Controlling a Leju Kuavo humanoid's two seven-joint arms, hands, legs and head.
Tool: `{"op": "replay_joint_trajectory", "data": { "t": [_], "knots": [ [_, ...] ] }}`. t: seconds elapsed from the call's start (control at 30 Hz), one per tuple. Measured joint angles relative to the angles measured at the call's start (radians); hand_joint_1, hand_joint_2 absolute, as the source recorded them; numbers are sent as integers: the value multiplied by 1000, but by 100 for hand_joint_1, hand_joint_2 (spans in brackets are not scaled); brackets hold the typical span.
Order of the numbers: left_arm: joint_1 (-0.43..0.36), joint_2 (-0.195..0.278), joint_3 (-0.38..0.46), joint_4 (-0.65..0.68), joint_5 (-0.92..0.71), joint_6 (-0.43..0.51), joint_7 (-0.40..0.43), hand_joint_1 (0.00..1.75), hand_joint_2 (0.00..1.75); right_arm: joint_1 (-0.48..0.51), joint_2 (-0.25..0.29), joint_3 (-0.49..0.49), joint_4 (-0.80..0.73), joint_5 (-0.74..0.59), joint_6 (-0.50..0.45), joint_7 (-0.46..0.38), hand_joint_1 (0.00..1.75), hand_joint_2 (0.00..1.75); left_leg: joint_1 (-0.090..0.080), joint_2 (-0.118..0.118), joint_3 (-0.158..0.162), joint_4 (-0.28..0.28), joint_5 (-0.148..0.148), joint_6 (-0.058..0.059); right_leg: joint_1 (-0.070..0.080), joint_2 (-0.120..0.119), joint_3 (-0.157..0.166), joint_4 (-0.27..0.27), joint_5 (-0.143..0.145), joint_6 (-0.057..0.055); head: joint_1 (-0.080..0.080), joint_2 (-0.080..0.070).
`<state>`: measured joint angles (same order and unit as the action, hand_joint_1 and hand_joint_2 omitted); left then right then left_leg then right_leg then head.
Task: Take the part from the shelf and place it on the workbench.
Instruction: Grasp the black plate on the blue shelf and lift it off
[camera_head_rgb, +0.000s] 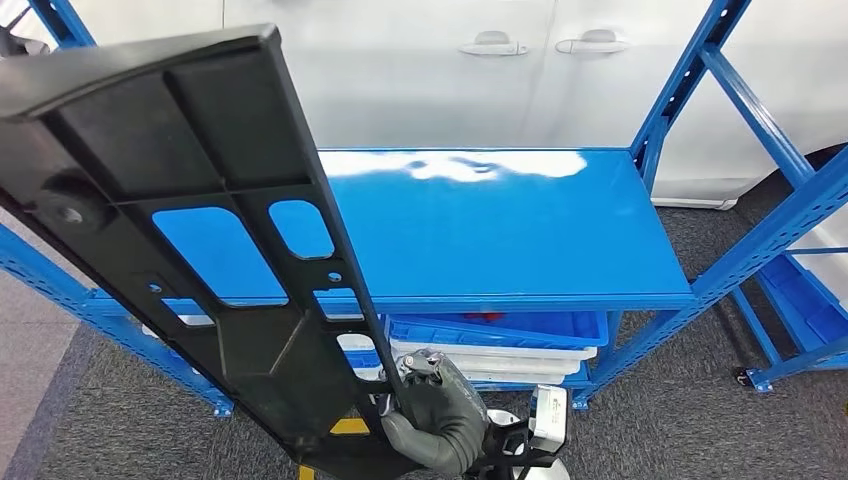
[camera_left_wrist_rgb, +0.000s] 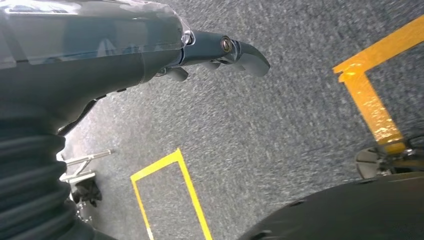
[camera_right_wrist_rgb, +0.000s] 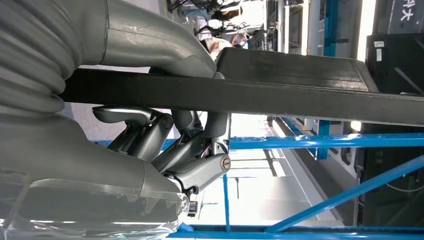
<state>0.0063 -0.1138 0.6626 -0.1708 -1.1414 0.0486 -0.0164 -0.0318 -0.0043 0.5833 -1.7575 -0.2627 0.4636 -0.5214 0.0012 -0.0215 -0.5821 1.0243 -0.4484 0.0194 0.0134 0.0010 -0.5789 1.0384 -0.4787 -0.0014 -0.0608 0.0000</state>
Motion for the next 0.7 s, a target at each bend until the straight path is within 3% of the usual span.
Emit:
{"op": "replay_joint_trajectory", "data": {
  "t": [0.07, 0.13, 0.17, 0.2, 0.23, 0.3, 0.37, 0.47, 0.53, 0.63, 0.67, 0.7],
  "knots": [
    [-8, -1, 0, 0, -1, -1, -1, 0, 175, 5, 0, 0, -10, 1, 2, 0, 174, 175, 3, 1, -2, -2, 3, 7, -6, 0, -36, 86, -56, 14, 0, 0],
    [-15, -1, 0, 0, -2, -1, -3, 0, 175, 11, -1, 0, -17, 3, 7, 0, 174, 175, 3, 2, -6, -1, 3, 10, -13, 0, -98, 223, -123, 25, 0, 0],
    [-19, -1, 0, 0, -4, -3, -4, 0, 175, 16, -1, -1, -19, 5, 10, 0, 175, 175, 3, 1, -7, -1, 4, 10, -15, 0, -118, 266, -135, 27, 0, 0],
    [-24, -2, 0, 0, -7, -5, -5, 0, 175, 19, -1, -3, -22, 7, 15, 1, 175, 175, 3, 1, -7, -1, 4, 10, -17, 0, -119, 271, -127, 27, 0, 0],
    [-29, -2, -1, 0, -13, -7, -5, 0, 175, 21, -1, -4, -26, 8, 19, 1, 175, 175, 3, 0, -6, -1, 5, 9, -18, 0, -100, 234, -100, 24, 0, 0],
    [-38, -4, -5, -1, -28, -12, -6, 0, 175, 23, -1, -8, -36, 10, 28, 1, 175, 175, 2, -1, -4, -1, 5, 5, -16, 2, -27, 89, -34, 15, 0, 0],
    [-42, -4, -11, -1, -38, -14, -6, 0, 175, 24, -1, -12, -45, 10, 35, 2, 175, 175, 1, -2, -3, -1, 6, -4, -9, 5, 18, -8, -3, 3, 0, 0],
    [-43, -3, -15, -2, -37, -11, -4, 0, 175, 30, -1, -21, -52, 12, 43, 5, 175, 175, 1, -2, -3, -5, 8, -21, -8, 4, 23, -28, 5, -11, 0, 0],
    [-44, -2, -15, -2, -34, -7, 1, 0, 175, 34, 2, -28, -55, 14, 51, 7, 175, 175, -1, -1, -16, 25, -17, -30, -14, 1, 28, -42, 15, -22, 0, 0],
    [-51, -1, -15, -3, -33, 8, 16, 0, 175, 38, 7, -34, -56, 18, 64, 9, 175, 175, 0, 1, -93, 202, -112, -39, -12, -5, 29, -47, 19, -29, 0, 0],
    [-53, -1, -15, -3, -33, 15, 21, 0, 175, 40, 8, -36, -55, 20, 66, 10, 175, 175, 0, 1, -117, 254, -129, -41, -10, -6, 29, -46, 18, -30, 0, 0],
    [-55, -1, -15, -3, -34, 21, 26, 0, 175, 42, 8, -38, -55, 21, 67, 11, 175, 175, 0, 1, -125, 274, -127, -41, -9, -7, 30, -45, 17, -31, 0, 0]
  ]
}}
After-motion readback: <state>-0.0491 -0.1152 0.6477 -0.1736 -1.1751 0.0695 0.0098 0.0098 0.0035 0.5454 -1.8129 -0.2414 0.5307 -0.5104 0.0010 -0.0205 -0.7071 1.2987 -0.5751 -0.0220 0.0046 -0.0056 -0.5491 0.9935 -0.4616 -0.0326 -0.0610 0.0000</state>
